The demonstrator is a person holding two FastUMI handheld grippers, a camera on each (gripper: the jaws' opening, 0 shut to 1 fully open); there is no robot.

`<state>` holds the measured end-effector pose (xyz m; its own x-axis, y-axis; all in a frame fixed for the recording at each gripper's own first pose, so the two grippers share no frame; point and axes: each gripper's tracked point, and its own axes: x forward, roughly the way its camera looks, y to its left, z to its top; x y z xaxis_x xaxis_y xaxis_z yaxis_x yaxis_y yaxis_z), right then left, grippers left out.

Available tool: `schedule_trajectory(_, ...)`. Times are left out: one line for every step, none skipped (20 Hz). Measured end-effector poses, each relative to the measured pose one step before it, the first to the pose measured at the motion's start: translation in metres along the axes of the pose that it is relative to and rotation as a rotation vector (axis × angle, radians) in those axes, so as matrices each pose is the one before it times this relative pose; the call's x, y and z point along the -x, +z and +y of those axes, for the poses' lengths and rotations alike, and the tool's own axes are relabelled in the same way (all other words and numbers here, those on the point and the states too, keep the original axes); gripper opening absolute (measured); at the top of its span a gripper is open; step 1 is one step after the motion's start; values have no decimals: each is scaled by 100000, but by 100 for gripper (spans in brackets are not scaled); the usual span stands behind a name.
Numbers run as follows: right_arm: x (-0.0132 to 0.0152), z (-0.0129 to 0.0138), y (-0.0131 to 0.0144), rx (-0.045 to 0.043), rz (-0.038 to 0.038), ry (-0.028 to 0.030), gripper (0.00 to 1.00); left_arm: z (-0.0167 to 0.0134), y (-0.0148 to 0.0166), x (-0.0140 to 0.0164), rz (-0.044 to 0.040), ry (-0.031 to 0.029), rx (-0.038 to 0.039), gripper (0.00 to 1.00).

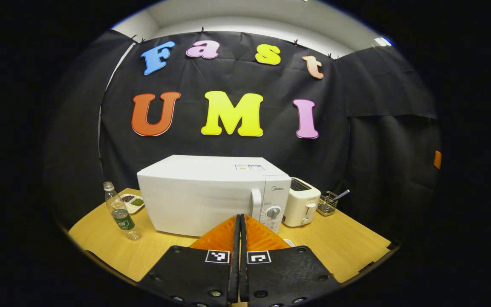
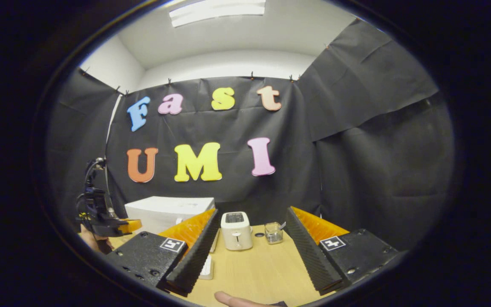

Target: Open the microwave oven with the left hand, put the food in, and close the microwave oven.

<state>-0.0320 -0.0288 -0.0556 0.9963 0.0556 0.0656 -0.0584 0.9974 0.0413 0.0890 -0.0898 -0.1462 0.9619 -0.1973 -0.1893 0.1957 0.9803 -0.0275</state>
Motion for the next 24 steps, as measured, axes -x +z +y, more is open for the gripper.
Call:
schedule_trajectory(635, -19, 442, -135, -515, -182, 99, -129, 1067, 1846, -1498, 655, -1168, 1)
schedule_trajectory(718, -37, 459, -362, -446, -434, 99, -379, 728, 1827, -1053, -301, 233, 0)
schedule_trajectory(603, -32, 564, -646, -338, -577, 99, -619, 768, 1930, -873, -1011, 752, 1)
schedule_trajectory(502, 77, 653, -537, -658, -193, 99, -16, 833, 1861, -1642, 1100, -23, 1)
schedule_trajectory(590, 86, 684, -52, -924, -194, 99, 551, 738, 2058, -1726, 2280, 30, 1)
schedule_trajectory(386, 58, 503, 487, -814, -165, 99, 207, 488, 1610, -1222, 1353, 845, 1)
schedule_trajectory(548, 224, 519, 1331, -1037, 287, 99, 60, 365, 1291, -1015, 1014, 709, 1)
schedule_trajectory(366, 278, 420, 1869, -834, 532, 99, 10, 949, 1673, -696, -911, -425, 1)
schedule_trajectory(248, 229, 264, 2018, -415, 708, 99, 266, 493, 694, -2279, 834, -1585, 10)
schedule_trajectory(182, 245, 131, 1363, -55, 707, 99, 94, 868, 756, -2746, -52, -2047, 55)
schedule_trajectory(154, 285, 176, 273, -31, 775, 100, 710, 621, 1142, -2364, 1054, -1317, 100)
schedule_trajectory(22, 255, 117, -403, 253, 508, 100, 541, 409, 894, -2110, 1016, -61, 83)
schedule_trajectory(155, 189, -73, -567, 439, 589, 99, 180, 451, 788, -1314, 417, 1761, 92)
schedule_trajectory(-71, 316, -216, -586, 659, 593, 99, 177, 432, 535, -1080, 259, 2467, 92)
schedule_trajectory(-19, 124, -272, -201, 1034, 171, 99, 80, 546, 501, -937, -548, 1795, 92)
schedule_trajectory(164, 61, -64, 99, 734, 496, 99, 365, 552, 217, -1059, 628, 1105, 92)
schedule_trajectory(79, 219, 80, 133, -75, 662, 99, 742, 625, 233, -1382, 1126, 86, 92)
schedule_trajectory(-14, -24, 32, 51, 250, 127, 100, 392, 475, 178, -1086, 1174, -313, 92)
schedule_trajectory(-9, 38, 27, 19, 190, 86, 100, 476, 276, 363, -327, 1052, -245, 92)
schedule_trajectory(-19, 58, -25, 427, 26, 227, 99, 257, 240, 216, -621, 457, 211, 82)
schedule_trajectory(-62, 50, 123, 576, -62, 106, 99, 107, 276, 198, -310, 229, 598, 92)
schedule_trajectory(40, -8, 25, 323, -28, 45, 100, 123, 383, 288, -755, 113, 807, 82)
schedule_trajectory(135, -31, 26, 331, -73, 343, 100, 198, 665, 322, -1831, 230, 545, 92)
schedule_trajectory(282, -35, 81, 432, -285, 603, 100, 243, 924, 367, -2077, 646, -328, 82)
